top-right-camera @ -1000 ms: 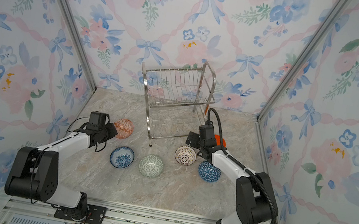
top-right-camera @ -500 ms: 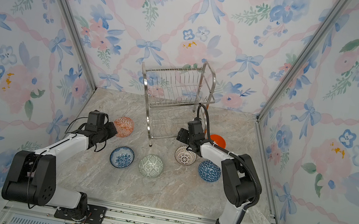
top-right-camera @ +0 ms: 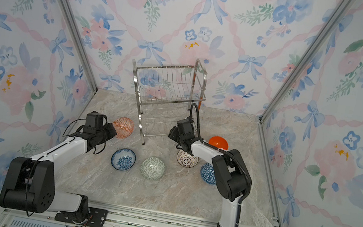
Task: Load bowls into a dish rack
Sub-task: Move the dish rack to the top-center of the table.
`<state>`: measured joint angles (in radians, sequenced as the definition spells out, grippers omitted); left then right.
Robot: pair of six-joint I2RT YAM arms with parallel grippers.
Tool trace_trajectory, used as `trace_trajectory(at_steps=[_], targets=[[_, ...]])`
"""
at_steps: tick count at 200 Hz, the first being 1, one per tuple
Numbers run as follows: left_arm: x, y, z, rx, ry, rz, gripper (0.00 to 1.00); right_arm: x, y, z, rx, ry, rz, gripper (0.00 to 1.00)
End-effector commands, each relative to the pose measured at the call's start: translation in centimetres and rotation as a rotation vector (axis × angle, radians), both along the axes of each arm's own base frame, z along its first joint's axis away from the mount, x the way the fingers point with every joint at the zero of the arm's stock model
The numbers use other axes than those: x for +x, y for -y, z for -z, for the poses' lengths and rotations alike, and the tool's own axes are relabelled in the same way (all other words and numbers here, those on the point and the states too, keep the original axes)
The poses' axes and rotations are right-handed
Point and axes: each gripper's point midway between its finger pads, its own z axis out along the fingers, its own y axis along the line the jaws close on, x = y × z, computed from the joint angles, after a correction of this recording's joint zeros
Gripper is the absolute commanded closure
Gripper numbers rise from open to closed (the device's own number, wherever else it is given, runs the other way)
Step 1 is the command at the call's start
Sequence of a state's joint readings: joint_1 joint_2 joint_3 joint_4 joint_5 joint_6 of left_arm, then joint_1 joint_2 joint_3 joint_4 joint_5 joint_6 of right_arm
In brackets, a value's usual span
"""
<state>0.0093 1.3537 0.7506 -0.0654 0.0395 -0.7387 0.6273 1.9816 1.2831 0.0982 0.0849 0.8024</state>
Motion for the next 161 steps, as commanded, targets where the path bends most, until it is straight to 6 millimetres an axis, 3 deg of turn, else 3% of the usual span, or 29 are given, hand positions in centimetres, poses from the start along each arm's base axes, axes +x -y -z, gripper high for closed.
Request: trace_trajectory(at_steps=[1, 43, 45, 50, 76, 95, 123, 134, 137, 161], targets=[[0.5, -0.2, -1.8, -0.019, 0.07, -0.01, 1.0, -1.4, -2.4, 0.8, 0.029, -0.045, 0.022, 0.38], [0.4, -1.2, -2.7, -0.01, 0.097, -0.048, 1.0, -2.1, -3.9, 1.8, 0.046, -0.109, 0.116, 0.38], [-0.1, -1.2, -1.7, -0.011, 0.074, -0.049, 1.0, -2.0, -4.0, 1.8, 0.054, -0.108, 0.114, 0.38], [-0.3, -1.3, -1.5, -0.013, 0.068, -0.053, 1.0, -2.0, -4.4, 1.7, 0.072, -0.103, 0.105, 0.37], [-0.2, -1.2, -1.5, -0.03, 0.067, -0.042, 1.0, -2.3, -4.5, -1.4, 0.017, -0.026, 0.048, 0.2], [-0.2, -1.3, -1.5, -0.032, 0.067, -0.045, 1.0, -3.2, -2.5, -4.3, -0.077, 0.072, 0.016, 0.0], [-0.1, -1.5, -1.6, -0.035, 0.069, -0.046, 1.0, -4.7, 2.6, -7.9, -0.297, 0.235, -0.008, 0.03], [-0.1, -1.5, -1.7, -0.034, 0.072, -0.048, 1.0, -4.8, 5.0, -8.1, -0.402, 0.265, -0.003, 0.03], [-0.2, -1.6, -1.7, -0.035, 0.072, -0.049, 1.0, -4.8, 5.7, -9.0, -0.41, 0.287, 0.005, 0.03], [-0.4, -1.7, -1.6, -0.04, 0.072, -0.056, 1.0, -3.6, 10.1, -9.2, -0.489, 0.311, 0.039, 0.03]])
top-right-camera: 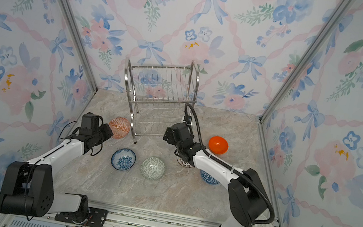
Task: Load bowls into a dish rack
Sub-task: Move the dish rack to the top-center of the table, then rotate the dish rack at the top-center of the table.
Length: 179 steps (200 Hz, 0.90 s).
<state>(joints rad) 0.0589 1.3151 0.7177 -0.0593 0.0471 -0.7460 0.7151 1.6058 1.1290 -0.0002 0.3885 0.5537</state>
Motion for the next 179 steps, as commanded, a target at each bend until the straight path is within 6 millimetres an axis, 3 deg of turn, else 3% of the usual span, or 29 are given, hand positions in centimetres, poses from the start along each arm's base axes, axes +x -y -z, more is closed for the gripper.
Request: trace_trajectory(at_steps=[1, 27, 51, 55, 79, 125, 179], targets=[[0.4, 0.0, -1.6, -0.028, 0.062, -0.007, 1.0, 1.2, 5.6, 1.3, -0.232, 0.037, 0.05, 0.03], [0.3, 0.1, -1.5, -0.031, 0.062, -0.001, 1.0, 3.3, 7.1, 1.4, -0.224, 0.073, 0.035, 0.03], [0.3, 0.3, -1.8, -0.032, 0.069, 0.011, 1.0, 5.0, 6.2, 1.3, -0.225, 0.104, -0.03, 0.03], [0.3, 0.3, -1.7, -0.031, 0.067, 0.011, 1.0, 5.3, 5.9, 2.5, -0.234, 0.087, -0.046, 0.03], [0.1, 0.2, -1.7, -0.032, 0.067, 0.01, 1.0, 6.4, 4.8, 3.6, -0.227, 0.091, -0.096, 0.0], [-0.1, 0.3, -1.3, -0.038, 0.058, 0.013, 1.0, 8.5, 5.8, 4.6, -0.211, 0.096, 0.003, 0.14], [-0.5, 0.1, -1.4, -0.035, 0.058, 0.006, 1.0, 9.6, 6.7, 4.8, -0.176, 0.14, 0.114, 0.31]])
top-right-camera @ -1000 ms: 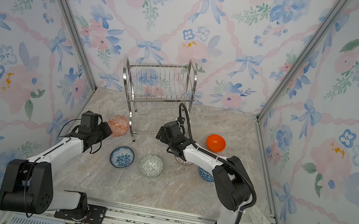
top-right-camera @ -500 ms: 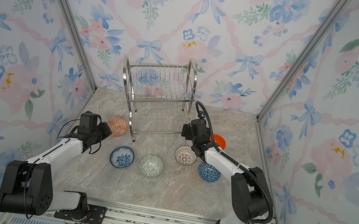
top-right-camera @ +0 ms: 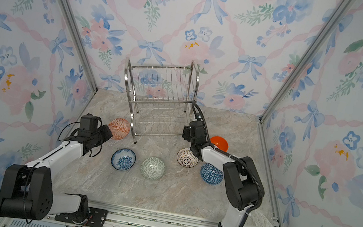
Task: Load bowls into a dish rack
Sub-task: Rotate the dish rack at the top-center of the table.
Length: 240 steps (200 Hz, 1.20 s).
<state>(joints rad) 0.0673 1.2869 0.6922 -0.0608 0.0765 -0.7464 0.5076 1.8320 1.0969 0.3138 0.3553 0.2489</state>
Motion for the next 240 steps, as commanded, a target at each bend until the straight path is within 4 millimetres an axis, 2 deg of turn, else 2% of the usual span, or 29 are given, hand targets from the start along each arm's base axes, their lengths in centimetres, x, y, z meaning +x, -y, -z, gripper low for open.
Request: trace_trajectory(at_steps=[1, 35, 52, 87, 111, 137, 188, 240], targets=[[0.2, -0.2, -1.5, -0.015, 0.056, -0.009, 1.0, 1.5, 0.5, -1.1, 0.045, 0.063, 0.072, 0.31], [0.0, -0.3, -1.5, -0.017, 0.055, -0.011, 1.0, 1.9, 0.4, -0.9, 0.067, 0.064, 0.09, 0.45], [0.0, -0.3, -1.5, -0.022, 0.057, -0.01, 1.0, 1.6, 0.8, -0.6, 0.066, 0.061, 0.123, 0.56], [0.0, -0.4, -1.9, -0.021, 0.065, -0.011, 1.0, 0.9, 1.7, 0.1, 0.055, 0.049, 0.193, 0.66], [0.0, -0.3, -2.1, -0.024, 0.072, -0.01, 1.0, 0.2, 2.9, 0.5, 0.026, 0.025, 0.299, 0.72], [0.1, -0.4, -2.2, -0.025, 0.073, -0.013, 1.0, -0.7, 2.9, 1.0, 0.035, 0.004, 0.371, 0.8], [0.0, -0.4, -2.2, -0.022, 0.074, -0.013, 1.0, -2.1, 1.5, 0.7, 0.073, 0.01, 0.443, 0.86], [0.4, -0.2, -2.5, -0.036, 0.081, -0.009, 1.0, -2.7, 1.3, 0.7, 0.057, -0.012, 0.539, 0.92]])
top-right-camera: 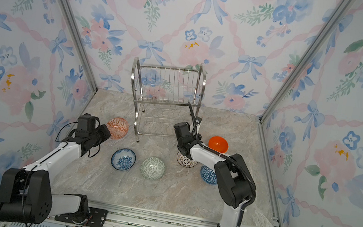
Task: Load bowls into a dish rack
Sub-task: Rotate the dish rack at the top-center of the table, then place the bowl at the middle-right of the table.
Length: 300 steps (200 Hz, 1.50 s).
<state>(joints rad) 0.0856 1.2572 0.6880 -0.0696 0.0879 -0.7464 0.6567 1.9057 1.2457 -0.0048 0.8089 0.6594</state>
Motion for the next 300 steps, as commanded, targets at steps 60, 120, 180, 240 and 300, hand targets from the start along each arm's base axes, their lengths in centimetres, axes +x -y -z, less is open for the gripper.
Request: trace_trajectory(at_steps=[60, 120, 180, 240, 300], targets=[[0.5, 0.9, -2.7, -0.053, 0.088, 0.03, 1.0, -0.3, -0.3, -1.5, 0.014, 0.034, 0.05, 0.65], [-0.5, 1.7, -3.1, -0.077, 0.108, 0.062, 1.0, -2.6, -2.1, -5.6, -0.04, 0.049, -0.121, 0.14], [-2.0, 4.4, -4.3, -0.093, 0.159, 0.131, 1.0, -7.5, -8.5, -7.5, 0.068, -0.013, -0.511, 0.01], [-2.8, 11.3, -5.5, -0.023, 0.176, 0.238, 1.0, -12.5, -13.9, -9.9, 0.176, -0.06, -0.738, 0.05], [-1.6, 17.6, -6.1, 0.011, 0.16, 0.331, 1.0, -14.1, -13.8, -9.3, 0.225, -0.105, -0.763, 0.12]])
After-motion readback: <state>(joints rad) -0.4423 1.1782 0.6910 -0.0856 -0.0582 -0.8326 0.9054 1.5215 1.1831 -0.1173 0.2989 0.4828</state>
